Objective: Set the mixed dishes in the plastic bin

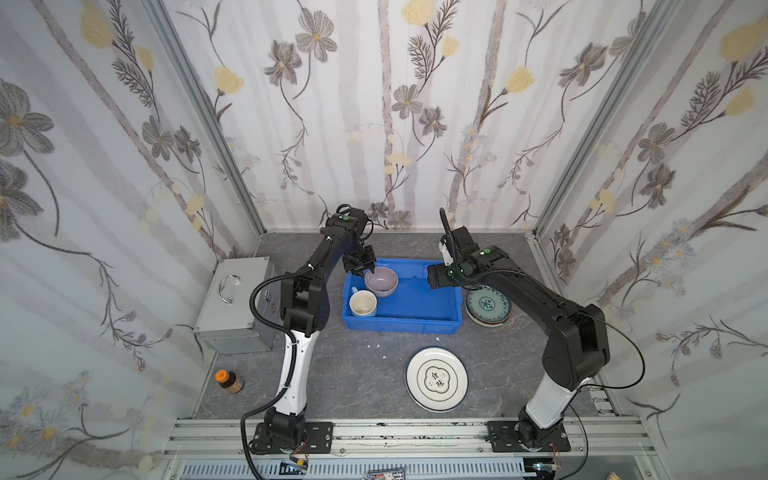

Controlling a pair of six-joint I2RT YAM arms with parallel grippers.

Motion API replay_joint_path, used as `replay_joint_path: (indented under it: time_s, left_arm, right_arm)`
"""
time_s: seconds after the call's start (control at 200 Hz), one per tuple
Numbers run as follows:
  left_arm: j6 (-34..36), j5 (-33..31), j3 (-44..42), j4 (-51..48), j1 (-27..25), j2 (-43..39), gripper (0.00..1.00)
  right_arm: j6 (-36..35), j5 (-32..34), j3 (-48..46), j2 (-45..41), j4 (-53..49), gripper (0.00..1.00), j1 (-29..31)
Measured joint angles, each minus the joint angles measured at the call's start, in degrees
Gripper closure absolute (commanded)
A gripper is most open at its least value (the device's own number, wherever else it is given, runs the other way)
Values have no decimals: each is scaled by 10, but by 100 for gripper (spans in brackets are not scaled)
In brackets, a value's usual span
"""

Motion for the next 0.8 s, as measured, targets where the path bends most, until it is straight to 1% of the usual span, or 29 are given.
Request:
replay_joint_path:
  time_s: [0.19,0.48,0.709,0.799]
  left_arm:
    - [11,-25,14,-4,-1,16,63]
    - [14,-27,21,-3,-2,39,65]
    - [15,-13,45,-3,-8,59,74]
    - [16,-6,54,-4,-13,66,75]
  right_arm:
    - [-8,6,-6,-6,-4,6,-2]
    - [-14,17,-9,-17,-10,5,-10]
    - [-14,30,-14,-26,-21,5,-12]
    - [-14,31,-18,-30,-24,5,-13]
